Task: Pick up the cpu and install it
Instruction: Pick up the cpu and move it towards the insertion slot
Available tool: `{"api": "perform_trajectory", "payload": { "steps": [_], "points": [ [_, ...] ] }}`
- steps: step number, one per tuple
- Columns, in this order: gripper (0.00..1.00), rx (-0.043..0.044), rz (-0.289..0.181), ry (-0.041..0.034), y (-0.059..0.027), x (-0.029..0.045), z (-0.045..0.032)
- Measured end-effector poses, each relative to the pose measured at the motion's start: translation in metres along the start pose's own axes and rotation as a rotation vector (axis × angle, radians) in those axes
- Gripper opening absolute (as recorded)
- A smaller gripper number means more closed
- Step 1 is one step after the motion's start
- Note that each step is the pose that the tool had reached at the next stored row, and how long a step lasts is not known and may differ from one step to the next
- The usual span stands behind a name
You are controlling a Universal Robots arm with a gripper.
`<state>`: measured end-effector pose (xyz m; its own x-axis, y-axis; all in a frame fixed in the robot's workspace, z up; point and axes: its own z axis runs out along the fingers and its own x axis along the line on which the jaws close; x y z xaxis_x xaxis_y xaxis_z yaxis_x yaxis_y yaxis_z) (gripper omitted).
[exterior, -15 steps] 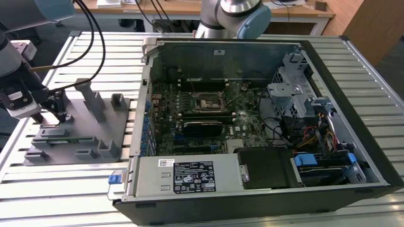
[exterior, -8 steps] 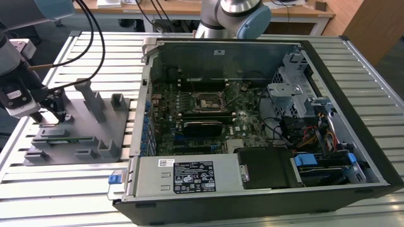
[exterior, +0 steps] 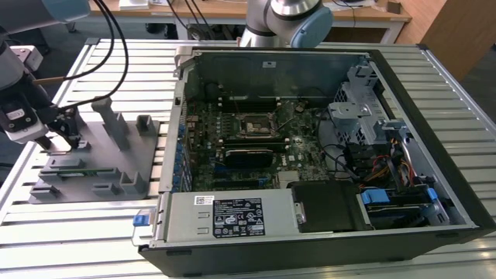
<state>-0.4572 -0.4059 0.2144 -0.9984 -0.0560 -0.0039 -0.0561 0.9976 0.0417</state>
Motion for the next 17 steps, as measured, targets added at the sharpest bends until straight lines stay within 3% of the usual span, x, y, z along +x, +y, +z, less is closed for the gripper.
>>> {"api": "perform_trajectory", "payload": {
  "steps": [17],
  "points": [
    [0.54, -0.0001, 0.0, 0.0, 0.0008, 0.0, -0.0092]
  ]
}}
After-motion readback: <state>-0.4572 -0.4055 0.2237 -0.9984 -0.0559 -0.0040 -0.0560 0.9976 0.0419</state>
